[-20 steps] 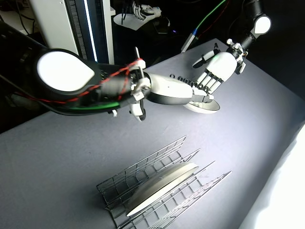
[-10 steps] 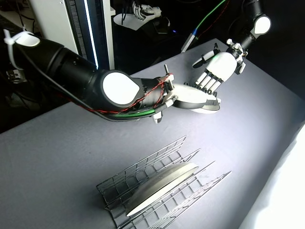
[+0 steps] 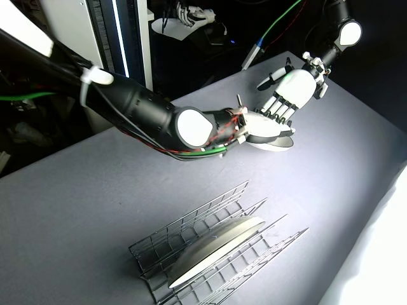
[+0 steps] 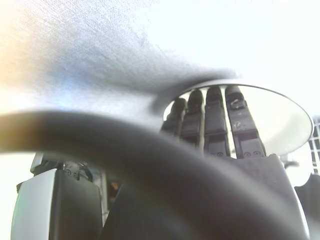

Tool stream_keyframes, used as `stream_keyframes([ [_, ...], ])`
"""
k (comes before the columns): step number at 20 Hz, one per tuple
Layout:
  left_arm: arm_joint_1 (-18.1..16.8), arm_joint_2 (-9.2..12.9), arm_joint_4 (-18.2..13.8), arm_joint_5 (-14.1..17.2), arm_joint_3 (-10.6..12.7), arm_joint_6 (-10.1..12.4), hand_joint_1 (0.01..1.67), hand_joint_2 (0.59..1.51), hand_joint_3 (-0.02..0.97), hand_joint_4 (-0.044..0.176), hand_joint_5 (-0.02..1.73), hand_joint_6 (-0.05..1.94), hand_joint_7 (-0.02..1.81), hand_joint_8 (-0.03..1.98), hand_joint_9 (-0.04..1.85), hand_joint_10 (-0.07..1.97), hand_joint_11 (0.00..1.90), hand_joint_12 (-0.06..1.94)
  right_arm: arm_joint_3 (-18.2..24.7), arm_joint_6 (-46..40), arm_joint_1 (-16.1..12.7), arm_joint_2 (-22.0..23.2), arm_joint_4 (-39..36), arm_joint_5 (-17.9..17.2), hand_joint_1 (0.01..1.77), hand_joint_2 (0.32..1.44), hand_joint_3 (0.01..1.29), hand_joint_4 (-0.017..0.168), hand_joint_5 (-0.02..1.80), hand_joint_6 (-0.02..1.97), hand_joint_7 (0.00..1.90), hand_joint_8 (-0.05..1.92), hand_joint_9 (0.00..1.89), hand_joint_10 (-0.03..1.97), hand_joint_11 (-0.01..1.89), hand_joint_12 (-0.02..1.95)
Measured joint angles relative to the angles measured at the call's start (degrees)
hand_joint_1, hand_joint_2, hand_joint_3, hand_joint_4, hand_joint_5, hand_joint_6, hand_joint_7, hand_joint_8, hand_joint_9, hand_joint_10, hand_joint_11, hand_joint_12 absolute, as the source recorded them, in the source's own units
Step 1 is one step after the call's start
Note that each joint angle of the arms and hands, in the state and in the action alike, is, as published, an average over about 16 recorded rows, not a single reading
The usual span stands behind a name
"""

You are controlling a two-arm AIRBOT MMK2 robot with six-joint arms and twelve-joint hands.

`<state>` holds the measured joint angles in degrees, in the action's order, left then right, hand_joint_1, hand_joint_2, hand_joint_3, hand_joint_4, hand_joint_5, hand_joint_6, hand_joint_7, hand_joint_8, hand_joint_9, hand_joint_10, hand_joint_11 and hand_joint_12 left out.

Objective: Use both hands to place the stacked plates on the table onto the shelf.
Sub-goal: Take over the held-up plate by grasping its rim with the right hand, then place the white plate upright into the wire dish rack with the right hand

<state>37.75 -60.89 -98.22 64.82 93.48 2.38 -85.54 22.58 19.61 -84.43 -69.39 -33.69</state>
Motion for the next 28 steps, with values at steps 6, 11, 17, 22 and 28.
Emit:
stream_keyframes([
  [6, -0.1, -0.3, -0.1, 0.3, 0.4, 0.0, 0.01, 1.168, 0.004, -0.012, -0.01, -0.03, 0.02, 0.0, 0.01, -0.01, 0.02, -0.02, -3.9, 0.2, 0.7, -4.3, 1.6, -0.4, 0.99, 0.77, 0.02, 0.003, 0.05, 0.02, 0.05, 0.01, 0.04, 0.03, 0.02, 0.13],
  [11, -0.1, -0.5, -0.1, 0.5, 0.7, 0.0, 0.01, 1.168, 0.004, -0.012, -0.01, -0.03, 0.01, -0.01, 0.01, -0.01, 0.02, -0.02, -4.6, 0.4, 0.8, -5.7, 3.1, -0.6, 1.1, 0.87, 0.02, 0.001, 0.23, 0.05, 0.23, 0.03, 0.22, 0.09, 0.07, 0.54],
  [17, -0.6, -0.3, -0.4, 0.5, 0.5, 0.2, 0.01, 1.165, 0.004, -0.012, -0.01, -0.03, 0.01, 0.0, 0.01, -0.01, 0.02, -0.01, -4.0, 0.5, 0.8, -6.1, 4.9, -1.6, 1.22, 0.97, 0.02, -0.002, 0.52, 0.34, 0.55, 0.28, 0.54, 0.4, 0.32, 1.02],
  [22, -2.9, 1.0, -0.9, 0.5, -0.3, 0.9, 0.01, 1.158, 0.004, -0.007, 0.01, -0.02, 0.02, 0.0, 0.01, 0.0, 0.02, 0.0, -2.4, 0.6, 0.7, -5.0, 7.0, -2.3, 1.26, 0.99, 0.02, -0.005, 0.73, 0.61, 0.82, 0.49, 0.81, 0.73, 0.59, 1.28],
  [28, -7.8, 4.3, -1.5, 0.0, -2.4, 2.1, 0.01, 1.156, 0.004, -0.002, 0.02, -0.01, 0.02, 0.01, 0.02, 0.01, 0.02, 0.0, 0.2, 0.7, 0.2, -2.7, 9.7, -2.5, 1.27, 0.99, 0.02, -0.005, 0.82, 0.88, 0.94, 0.71, 0.93, 1.06, 0.81, 1.25],
])
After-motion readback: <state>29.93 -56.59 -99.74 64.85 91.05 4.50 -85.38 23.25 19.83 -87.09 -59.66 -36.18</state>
